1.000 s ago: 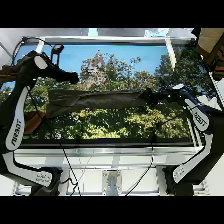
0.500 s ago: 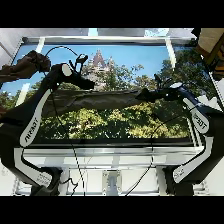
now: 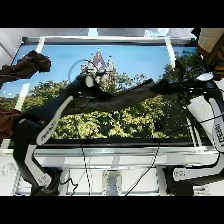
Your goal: Fold the shirts.
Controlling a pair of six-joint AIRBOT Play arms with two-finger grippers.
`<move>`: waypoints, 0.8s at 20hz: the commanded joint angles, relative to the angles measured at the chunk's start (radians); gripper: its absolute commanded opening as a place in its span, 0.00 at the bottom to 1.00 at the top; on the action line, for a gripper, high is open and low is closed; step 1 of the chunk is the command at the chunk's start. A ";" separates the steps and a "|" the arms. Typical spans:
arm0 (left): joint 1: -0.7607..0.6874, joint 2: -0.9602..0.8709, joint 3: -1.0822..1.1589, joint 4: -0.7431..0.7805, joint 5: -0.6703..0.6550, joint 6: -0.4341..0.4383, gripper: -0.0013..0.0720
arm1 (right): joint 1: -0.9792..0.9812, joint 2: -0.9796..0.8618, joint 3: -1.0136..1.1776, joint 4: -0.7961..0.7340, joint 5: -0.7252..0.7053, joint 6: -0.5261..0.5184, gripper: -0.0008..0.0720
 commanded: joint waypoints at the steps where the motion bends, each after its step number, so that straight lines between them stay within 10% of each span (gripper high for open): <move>1: -0.121 -0.069 0.000 -0.001 0.029 -0.033 0.03 | -0.041 0.073 0.001 -0.018 0.105 0.005 0.04; 9: -0.183 -0.110 0.127 0.077 0.009 -0.087 0.03 | -0.026 0.133 0.001 0.007 0.185 0.049 0.04; 16: -0.050 -0.007 0.553 0.661 -0.306 -0.117 0.03 | 0.294 0.133 0.001 -0.007 -0.313 0.117 0.04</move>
